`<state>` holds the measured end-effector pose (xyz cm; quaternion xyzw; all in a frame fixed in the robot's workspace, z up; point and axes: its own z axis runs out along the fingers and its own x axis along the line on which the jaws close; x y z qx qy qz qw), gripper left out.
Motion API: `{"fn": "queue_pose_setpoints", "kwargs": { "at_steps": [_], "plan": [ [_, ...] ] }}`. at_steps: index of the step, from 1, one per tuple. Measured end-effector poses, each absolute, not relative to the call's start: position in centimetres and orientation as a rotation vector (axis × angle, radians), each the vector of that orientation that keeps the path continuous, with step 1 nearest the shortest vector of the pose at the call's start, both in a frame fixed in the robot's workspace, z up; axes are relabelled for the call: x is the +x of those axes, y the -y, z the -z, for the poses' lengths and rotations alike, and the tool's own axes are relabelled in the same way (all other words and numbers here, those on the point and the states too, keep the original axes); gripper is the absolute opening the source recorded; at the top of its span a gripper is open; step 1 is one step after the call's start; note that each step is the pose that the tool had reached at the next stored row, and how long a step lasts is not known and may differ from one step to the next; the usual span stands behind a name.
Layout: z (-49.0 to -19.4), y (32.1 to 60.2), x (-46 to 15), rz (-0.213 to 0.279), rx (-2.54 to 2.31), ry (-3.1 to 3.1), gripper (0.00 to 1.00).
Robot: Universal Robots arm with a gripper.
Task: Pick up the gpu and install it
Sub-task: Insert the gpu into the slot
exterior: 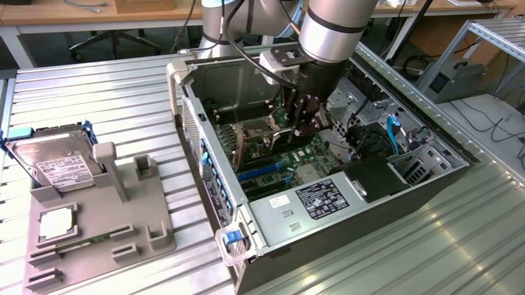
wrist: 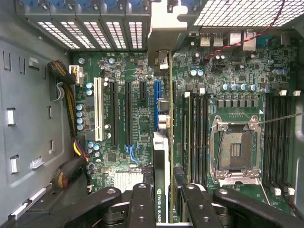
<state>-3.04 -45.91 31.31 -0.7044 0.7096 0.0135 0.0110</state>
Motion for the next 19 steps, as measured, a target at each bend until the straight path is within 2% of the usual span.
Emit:
{"fn": "queue_pose_setpoints", "kwargs": {
  "at_steps": [19],
  "plan": [
    [-30.8, 46.0, -4.1, -0.042, -2.197, -2.214, 0.27]
  ]
}}
